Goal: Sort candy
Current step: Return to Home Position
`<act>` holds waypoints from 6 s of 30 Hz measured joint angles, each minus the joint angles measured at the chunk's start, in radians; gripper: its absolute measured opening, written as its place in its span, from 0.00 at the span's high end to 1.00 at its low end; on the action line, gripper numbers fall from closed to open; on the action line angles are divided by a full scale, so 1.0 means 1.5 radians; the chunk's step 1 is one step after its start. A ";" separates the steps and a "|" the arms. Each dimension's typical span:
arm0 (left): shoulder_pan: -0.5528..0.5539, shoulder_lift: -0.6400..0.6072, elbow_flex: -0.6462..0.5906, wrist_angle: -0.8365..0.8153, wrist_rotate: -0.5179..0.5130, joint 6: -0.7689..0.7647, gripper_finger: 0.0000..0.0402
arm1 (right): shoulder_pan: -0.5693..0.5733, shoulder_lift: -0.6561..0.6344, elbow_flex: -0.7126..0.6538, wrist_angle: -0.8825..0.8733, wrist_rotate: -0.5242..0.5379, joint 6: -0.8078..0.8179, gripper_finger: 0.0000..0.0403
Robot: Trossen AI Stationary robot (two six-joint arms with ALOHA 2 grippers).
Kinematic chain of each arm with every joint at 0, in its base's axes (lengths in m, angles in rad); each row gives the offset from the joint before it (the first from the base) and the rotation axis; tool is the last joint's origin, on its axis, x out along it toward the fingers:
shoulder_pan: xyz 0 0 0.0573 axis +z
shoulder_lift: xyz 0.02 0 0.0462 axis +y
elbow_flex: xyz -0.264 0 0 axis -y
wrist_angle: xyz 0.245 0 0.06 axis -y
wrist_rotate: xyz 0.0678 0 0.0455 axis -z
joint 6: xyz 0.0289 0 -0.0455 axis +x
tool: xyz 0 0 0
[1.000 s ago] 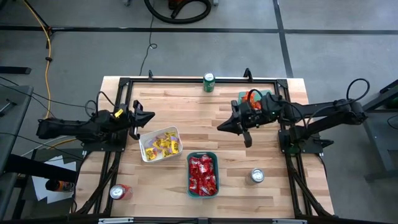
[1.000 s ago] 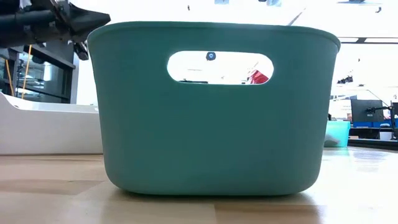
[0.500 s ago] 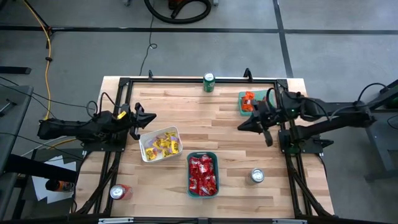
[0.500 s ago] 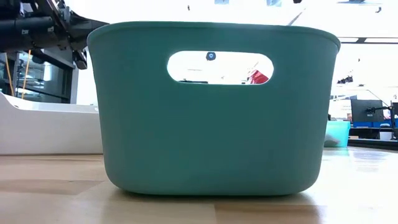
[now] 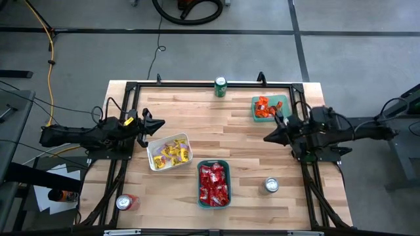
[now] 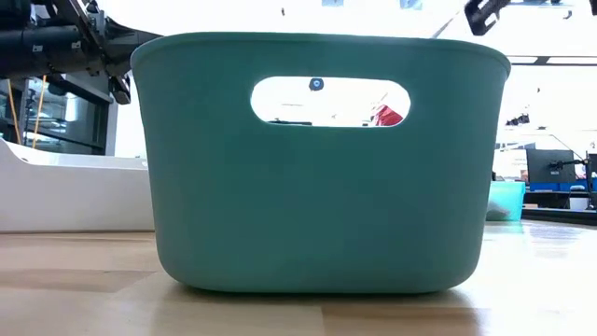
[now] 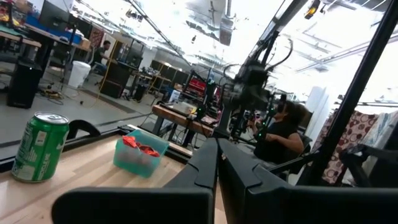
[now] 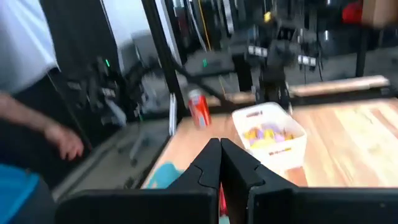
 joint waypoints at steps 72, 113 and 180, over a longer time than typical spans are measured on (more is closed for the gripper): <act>0.000 0.000 0.001 0.000 0.000 0.000 1.00 | -0.050 -0.355 -0.381 0.100 0.100 -0.049 1.00; -0.059 -0.142 0.001 -0.285 0.012 0.056 1.00 | -0.017 -0.351 -0.381 0.093 0.099 -0.049 1.00; -0.089 -0.141 0.001 -0.289 0.040 0.106 1.00 | -0.017 -0.351 -0.381 0.093 0.099 -0.049 1.00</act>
